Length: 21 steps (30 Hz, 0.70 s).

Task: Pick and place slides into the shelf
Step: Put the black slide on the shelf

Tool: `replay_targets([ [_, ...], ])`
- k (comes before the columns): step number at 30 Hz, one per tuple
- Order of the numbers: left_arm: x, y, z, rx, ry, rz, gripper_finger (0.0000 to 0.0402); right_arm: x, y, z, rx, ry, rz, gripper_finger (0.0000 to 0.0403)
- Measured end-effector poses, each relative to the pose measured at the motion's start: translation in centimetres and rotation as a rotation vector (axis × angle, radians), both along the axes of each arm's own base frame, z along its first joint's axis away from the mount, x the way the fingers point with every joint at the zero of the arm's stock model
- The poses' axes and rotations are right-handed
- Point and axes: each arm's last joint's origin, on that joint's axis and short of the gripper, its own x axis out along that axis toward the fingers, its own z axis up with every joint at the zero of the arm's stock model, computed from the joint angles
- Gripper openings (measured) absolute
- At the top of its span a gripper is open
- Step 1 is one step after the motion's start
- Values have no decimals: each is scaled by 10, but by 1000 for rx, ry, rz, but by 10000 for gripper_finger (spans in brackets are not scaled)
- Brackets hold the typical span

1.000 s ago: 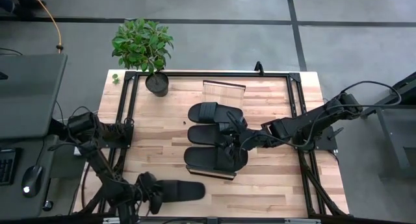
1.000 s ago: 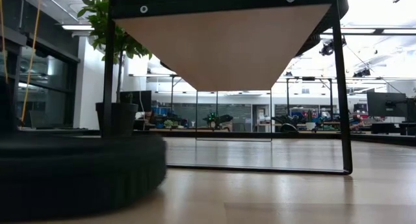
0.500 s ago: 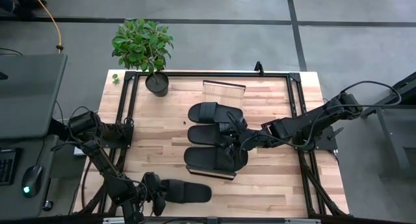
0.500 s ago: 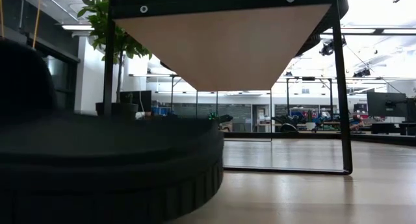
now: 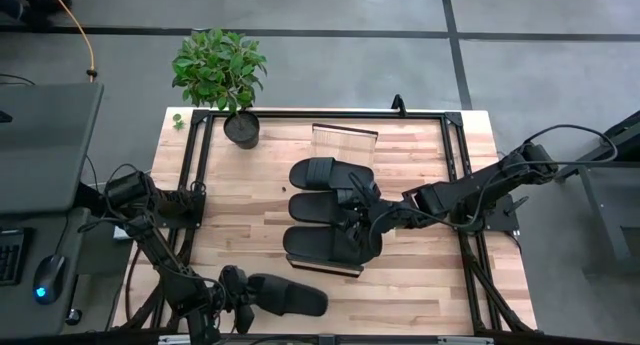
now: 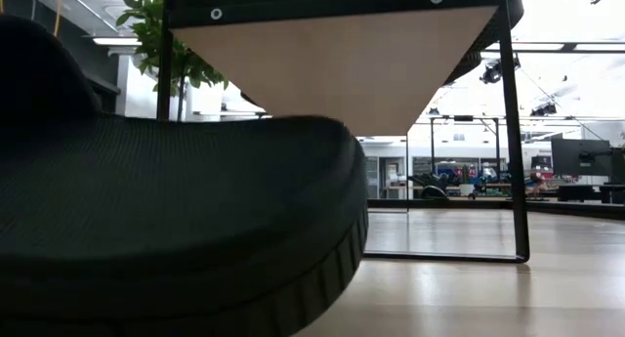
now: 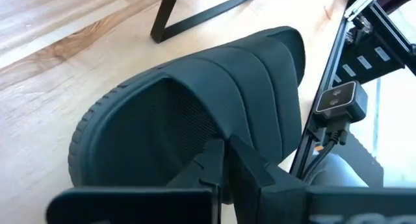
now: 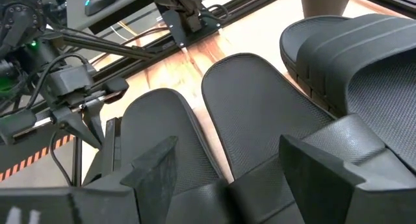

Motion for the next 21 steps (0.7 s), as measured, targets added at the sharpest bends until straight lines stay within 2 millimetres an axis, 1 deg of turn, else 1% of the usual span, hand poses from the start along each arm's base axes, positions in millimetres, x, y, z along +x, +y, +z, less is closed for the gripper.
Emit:
replay_targets([
  [4, 1, -1, 3, 3, -10, -15, 8, 0, 0, 0, -2, 0, 0, 255],
  [8, 2, -2, 8, 27, -23, -31, 3, 1, -4, 0, -10, 2, -13, 255],
  [16, 9, -12, 28, 87, -38, -79, 2, 0, -13, 1, -19, 17, -42, 255],
  [21, 13, -17, 47, 141, -11, -95, 1, -5, -19, 6, -23, 24, -58, 255],
])
